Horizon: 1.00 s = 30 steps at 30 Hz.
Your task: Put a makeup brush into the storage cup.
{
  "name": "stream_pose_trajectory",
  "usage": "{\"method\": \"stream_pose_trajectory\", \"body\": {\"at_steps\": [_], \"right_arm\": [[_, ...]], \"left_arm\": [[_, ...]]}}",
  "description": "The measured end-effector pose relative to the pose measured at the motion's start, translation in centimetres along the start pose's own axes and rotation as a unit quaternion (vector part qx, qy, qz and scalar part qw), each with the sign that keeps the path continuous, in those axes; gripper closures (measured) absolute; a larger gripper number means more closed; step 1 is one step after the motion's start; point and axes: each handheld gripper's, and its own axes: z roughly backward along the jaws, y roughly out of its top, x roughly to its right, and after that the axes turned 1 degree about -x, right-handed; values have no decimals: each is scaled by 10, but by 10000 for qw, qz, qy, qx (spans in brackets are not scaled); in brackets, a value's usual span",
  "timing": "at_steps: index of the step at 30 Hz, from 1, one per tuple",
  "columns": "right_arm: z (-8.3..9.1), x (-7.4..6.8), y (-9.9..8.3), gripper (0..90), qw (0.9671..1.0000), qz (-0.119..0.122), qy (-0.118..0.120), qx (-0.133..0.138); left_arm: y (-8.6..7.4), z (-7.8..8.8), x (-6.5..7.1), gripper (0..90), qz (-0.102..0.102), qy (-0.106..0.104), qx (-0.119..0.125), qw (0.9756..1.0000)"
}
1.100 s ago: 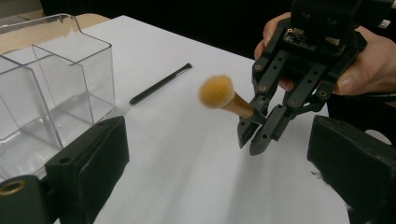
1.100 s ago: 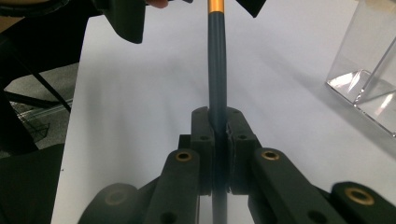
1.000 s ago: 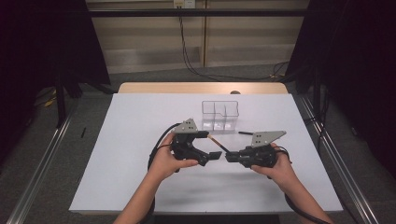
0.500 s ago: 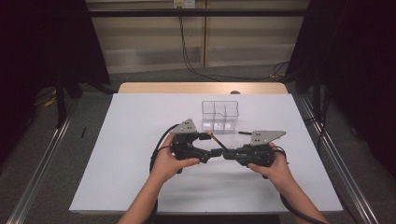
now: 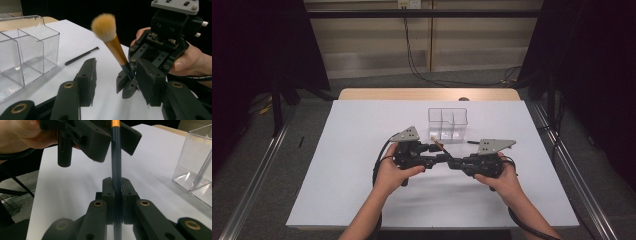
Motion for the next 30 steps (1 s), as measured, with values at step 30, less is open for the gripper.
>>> {"method": "stream_pose_trajectory", "body": {"at_steps": [30], "right_arm": [[-23,-7,0,840,9995,-292,-28,72]], "left_arm": [[-4,-4,4,827,247,-189,102,9995]]}}
